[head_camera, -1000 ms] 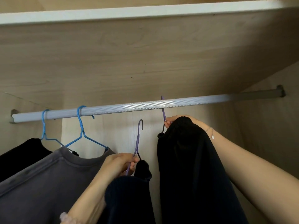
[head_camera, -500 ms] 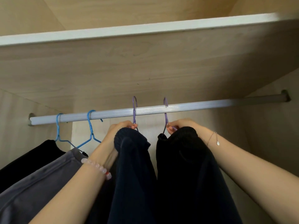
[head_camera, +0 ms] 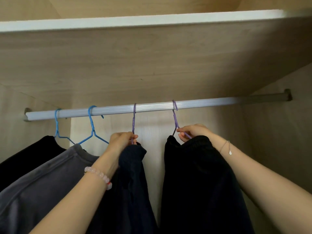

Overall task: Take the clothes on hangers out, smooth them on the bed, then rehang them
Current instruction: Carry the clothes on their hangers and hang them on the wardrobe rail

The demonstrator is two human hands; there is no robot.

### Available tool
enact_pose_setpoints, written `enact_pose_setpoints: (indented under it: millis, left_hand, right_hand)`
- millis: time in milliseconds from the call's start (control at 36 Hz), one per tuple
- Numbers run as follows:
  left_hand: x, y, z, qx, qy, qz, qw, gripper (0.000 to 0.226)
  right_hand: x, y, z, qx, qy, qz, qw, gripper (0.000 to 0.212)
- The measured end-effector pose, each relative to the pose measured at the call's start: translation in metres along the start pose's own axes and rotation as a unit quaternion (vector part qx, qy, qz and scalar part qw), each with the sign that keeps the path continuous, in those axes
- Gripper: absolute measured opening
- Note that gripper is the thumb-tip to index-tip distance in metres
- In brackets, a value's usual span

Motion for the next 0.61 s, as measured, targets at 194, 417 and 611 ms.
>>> enact_pose_setpoints:
  millis: [194, 417, 611]
  left_hand:
    - [-0.001, 0.001, 0.02, -0.016, -0.056, -0.019, 0.998, 0.018]
    - [0.002, 0.023, 0.032, 0.053, -0.069, -0.037, 0.996, 0.012]
    - [-0.003, 0.058, 0.052, 0.001, -0.135, -0.122, 0.983, 0.027]
  right_hand:
    - [0.001, -0.004, 0.013, -0.032, 0.075, 0.014, 0.997, 0.021]
    - [0.006, 0.02, 0.016, -0.033, 0.201, 0.099, 0.974, 0.021]
    - [0.014, 0.074, 0.033, -0.039, 0.103, 0.162, 0.981, 0.028]
Point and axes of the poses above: each hand's wrist, its own y-axis away from the middle knuckle, its own z-axis out of the back of the hand, x = y × z, the point moved 3 cm from there along -y, towards the middle knuckle, and after that the axes turned 8 degrees about z, right-handed, at the moved point
